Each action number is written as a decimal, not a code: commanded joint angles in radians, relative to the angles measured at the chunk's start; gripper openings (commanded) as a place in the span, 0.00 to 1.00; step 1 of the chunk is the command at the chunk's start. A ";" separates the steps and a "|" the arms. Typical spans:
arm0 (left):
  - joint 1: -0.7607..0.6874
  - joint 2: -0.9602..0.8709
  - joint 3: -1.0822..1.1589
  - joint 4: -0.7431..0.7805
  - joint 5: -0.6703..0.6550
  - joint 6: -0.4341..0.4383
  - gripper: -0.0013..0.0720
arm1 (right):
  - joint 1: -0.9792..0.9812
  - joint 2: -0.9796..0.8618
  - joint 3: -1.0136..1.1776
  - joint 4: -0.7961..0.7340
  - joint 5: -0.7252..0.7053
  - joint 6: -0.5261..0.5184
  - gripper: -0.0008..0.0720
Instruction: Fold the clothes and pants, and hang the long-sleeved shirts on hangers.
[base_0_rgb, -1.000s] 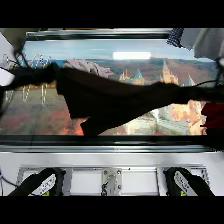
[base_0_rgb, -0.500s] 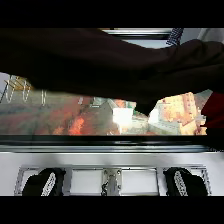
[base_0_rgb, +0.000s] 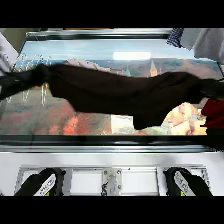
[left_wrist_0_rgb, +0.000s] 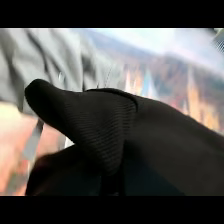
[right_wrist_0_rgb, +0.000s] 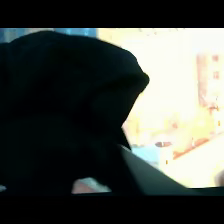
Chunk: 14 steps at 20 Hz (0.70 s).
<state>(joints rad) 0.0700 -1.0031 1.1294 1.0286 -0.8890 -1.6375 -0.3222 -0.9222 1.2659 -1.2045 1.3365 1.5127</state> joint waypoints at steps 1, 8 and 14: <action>-0.071 -0.186 -0.069 0.000 0.016 -0.001 0.05 | -0.003 -0.143 -0.065 0.006 0.015 -0.073 0.91; -0.034 -0.291 -0.043 0.000 -0.008 0.005 0.05 | -0.002 -0.318 -0.067 -0.109 -0.125 -0.080 0.91; -0.027 -0.291 -0.072 0.000 0.002 0.008 0.05 | 0.001 -0.571 -0.066 0.080 -0.404 -0.116 0.91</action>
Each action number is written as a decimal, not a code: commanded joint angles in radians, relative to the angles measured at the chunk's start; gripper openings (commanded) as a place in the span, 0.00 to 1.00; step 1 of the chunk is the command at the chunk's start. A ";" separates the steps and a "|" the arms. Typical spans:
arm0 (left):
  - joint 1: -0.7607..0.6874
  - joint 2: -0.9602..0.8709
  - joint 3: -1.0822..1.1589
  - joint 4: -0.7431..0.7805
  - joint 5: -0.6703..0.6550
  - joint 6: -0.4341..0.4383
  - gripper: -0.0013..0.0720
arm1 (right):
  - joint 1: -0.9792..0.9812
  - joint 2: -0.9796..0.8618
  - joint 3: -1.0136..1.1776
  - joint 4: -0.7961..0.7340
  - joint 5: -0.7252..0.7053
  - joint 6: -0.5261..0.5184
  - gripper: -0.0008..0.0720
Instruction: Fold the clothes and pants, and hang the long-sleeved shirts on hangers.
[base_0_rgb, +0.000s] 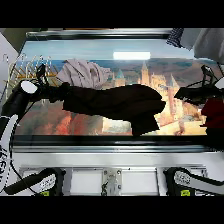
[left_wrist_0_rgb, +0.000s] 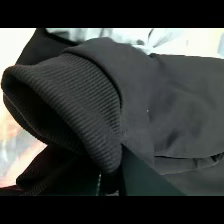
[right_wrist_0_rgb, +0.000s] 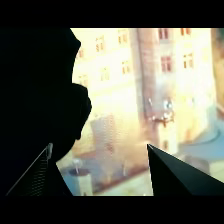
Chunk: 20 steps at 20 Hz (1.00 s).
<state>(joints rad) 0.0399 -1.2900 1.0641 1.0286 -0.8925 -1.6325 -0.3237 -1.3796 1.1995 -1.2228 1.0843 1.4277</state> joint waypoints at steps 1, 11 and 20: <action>0.003 -0.005 -0.006 0.000 0.006 0.003 0.05 | 0.003 -0.158 0.001 0.162 -0.190 -0.081 0.91; 0.003 -0.005 -0.006 0.000 0.006 0.002 0.05 | 0.114 -0.406 0.093 0.394 -0.274 -0.322 0.91; 0.093 0.047 0.145 0.000 -0.023 0.002 0.05 | 0.137 -0.164 0.219 0.271 -0.274 -0.321 0.04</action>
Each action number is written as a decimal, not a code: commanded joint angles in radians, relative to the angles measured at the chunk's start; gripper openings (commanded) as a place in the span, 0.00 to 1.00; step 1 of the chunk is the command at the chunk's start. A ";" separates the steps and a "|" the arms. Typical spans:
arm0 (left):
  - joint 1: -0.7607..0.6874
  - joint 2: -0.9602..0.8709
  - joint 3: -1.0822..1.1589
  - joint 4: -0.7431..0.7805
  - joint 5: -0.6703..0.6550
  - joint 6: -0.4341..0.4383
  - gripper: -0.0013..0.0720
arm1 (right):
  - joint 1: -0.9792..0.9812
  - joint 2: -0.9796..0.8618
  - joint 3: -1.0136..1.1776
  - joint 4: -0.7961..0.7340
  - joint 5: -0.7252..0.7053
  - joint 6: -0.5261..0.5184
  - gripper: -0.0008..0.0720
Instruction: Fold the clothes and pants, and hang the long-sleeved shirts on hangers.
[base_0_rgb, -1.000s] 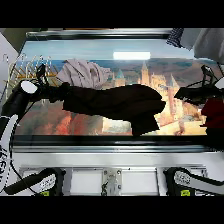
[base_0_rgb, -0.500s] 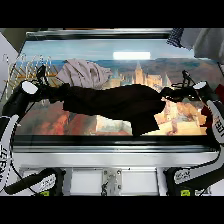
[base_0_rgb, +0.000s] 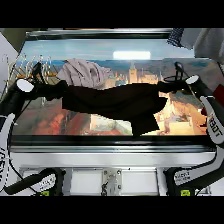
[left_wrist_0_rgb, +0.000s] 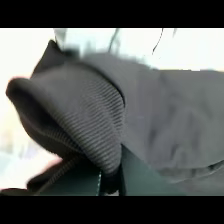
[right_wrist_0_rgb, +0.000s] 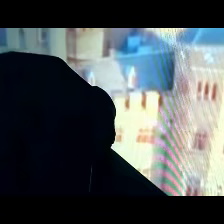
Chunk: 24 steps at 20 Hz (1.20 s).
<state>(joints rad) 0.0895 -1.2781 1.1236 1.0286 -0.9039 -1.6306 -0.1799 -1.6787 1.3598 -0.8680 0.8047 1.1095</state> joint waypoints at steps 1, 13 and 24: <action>0.060 0.072 0.148 0.000 -0.008 0.000 0.05 | -0.014 0.226 0.089 -0.131 0.024 -0.003 0.04; 0.118 0.517 0.414 0.000 -0.007 0.001 0.05 | -0.037 0.941 0.124 -0.354 0.211 0.277 0.04; -0.150 -0.074 0.448 -0.002 0.193 -0.001 0.05 | -0.037 0.615 -0.045 -0.524 0.405 0.420 0.04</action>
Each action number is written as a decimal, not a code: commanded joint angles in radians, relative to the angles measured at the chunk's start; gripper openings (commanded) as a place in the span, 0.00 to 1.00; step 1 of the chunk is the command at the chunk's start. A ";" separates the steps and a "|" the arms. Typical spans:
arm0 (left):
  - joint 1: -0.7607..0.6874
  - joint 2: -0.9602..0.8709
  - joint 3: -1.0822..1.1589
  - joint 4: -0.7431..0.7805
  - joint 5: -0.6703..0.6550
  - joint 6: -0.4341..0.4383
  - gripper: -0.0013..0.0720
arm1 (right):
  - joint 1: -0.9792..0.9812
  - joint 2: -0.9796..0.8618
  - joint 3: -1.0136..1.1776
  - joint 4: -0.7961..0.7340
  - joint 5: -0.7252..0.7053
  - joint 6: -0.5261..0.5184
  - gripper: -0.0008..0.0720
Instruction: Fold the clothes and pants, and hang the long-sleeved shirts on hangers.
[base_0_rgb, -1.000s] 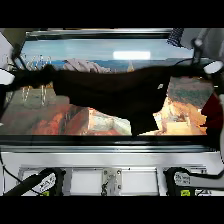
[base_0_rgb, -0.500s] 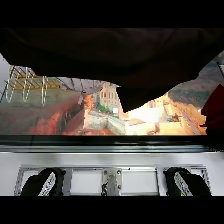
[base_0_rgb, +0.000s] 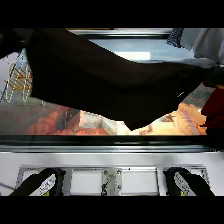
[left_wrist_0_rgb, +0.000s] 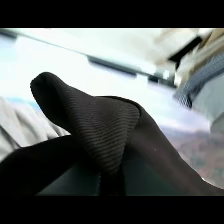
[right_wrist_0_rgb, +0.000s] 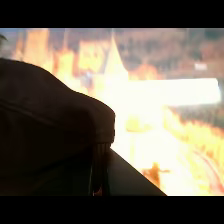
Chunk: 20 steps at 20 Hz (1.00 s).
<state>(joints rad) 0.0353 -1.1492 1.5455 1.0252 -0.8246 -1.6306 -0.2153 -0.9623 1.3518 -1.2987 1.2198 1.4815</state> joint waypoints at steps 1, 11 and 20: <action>-0.121 -0.293 0.073 0.001 0.095 0.000 0.25 | -0.002 -0.144 -0.037 -0.122 -0.033 0.066 0.04; -0.255 -0.415 -0.157 0.001 -0.245 -0.064 0.93 | -0.001 -0.256 -0.037 -0.130 -0.050 0.068 0.04; -0.609 -0.423 -0.523 -0.288 0.107 -0.156 0.93 | 0.001 -0.256 -0.037 -0.119 -0.052 0.068 0.04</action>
<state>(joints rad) -0.4793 -1.5501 1.0809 0.8646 -0.8417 -1.7725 -0.2153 -1.2175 1.3151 -1.4212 1.1675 1.5490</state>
